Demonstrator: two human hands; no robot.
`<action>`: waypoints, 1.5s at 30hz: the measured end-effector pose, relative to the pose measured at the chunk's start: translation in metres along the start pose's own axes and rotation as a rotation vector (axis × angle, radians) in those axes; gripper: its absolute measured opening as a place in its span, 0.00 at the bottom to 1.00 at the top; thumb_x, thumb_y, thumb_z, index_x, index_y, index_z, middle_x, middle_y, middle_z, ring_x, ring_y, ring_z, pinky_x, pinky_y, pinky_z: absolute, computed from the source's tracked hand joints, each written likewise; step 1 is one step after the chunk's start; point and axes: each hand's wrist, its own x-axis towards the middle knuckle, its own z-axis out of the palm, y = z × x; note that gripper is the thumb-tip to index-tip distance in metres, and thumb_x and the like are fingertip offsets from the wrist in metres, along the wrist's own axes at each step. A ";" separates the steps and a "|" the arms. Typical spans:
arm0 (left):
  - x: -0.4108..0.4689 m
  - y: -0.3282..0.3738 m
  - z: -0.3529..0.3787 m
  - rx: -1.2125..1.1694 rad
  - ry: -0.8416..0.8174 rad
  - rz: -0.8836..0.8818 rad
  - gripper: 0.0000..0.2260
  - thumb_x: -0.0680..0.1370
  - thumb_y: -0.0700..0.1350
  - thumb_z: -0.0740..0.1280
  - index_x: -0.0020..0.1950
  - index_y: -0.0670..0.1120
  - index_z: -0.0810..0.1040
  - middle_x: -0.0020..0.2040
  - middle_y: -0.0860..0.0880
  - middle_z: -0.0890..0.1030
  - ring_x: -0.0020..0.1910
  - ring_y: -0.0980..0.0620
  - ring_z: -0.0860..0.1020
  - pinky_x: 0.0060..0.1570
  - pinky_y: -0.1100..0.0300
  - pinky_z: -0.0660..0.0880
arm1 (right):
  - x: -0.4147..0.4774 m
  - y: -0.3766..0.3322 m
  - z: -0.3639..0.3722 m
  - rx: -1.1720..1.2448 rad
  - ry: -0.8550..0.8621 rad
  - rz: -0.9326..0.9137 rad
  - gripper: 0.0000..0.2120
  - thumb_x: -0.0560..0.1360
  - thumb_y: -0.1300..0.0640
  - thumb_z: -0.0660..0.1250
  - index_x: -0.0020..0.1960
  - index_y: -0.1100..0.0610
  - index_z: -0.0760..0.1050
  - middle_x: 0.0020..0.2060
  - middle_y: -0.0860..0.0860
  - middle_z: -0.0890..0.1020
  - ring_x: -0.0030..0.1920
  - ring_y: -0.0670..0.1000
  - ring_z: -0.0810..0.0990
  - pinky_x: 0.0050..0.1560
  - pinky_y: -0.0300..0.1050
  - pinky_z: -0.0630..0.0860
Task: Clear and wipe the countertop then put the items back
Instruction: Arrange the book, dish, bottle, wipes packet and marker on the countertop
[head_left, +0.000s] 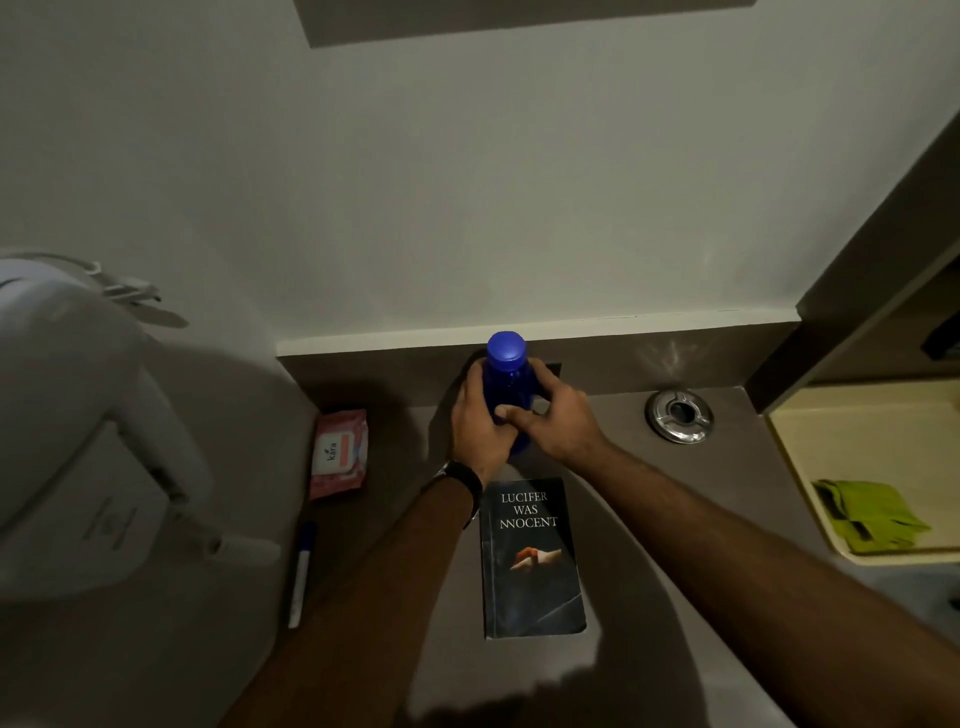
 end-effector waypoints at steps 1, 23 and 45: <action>0.002 -0.006 -0.005 0.010 -0.050 0.000 0.39 0.75 0.40 0.77 0.81 0.54 0.63 0.75 0.50 0.74 0.74 0.49 0.74 0.72 0.50 0.73 | 0.000 0.001 0.000 0.012 0.005 0.007 0.36 0.75 0.48 0.77 0.79 0.47 0.65 0.69 0.50 0.81 0.69 0.54 0.79 0.68 0.48 0.74; -0.006 -0.119 -0.107 0.783 0.192 -0.566 0.40 0.79 0.54 0.73 0.81 0.36 0.59 0.76 0.32 0.65 0.75 0.33 0.68 0.74 0.41 0.67 | -0.145 0.080 0.100 -0.233 -0.052 0.339 0.23 0.69 0.43 0.80 0.58 0.47 0.74 0.55 0.45 0.75 0.54 0.45 0.77 0.57 0.40 0.77; -0.172 -0.100 0.029 0.728 0.019 -0.339 0.41 0.67 0.64 0.77 0.70 0.41 0.72 0.61 0.43 0.73 0.57 0.44 0.76 0.53 0.49 0.79 | -0.159 0.101 0.055 -0.369 -0.072 0.332 0.26 0.71 0.48 0.79 0.64 0.53 0.73 0.64 0.51 0.76 0.65 0.52 0.75 0.69 0.48 0.75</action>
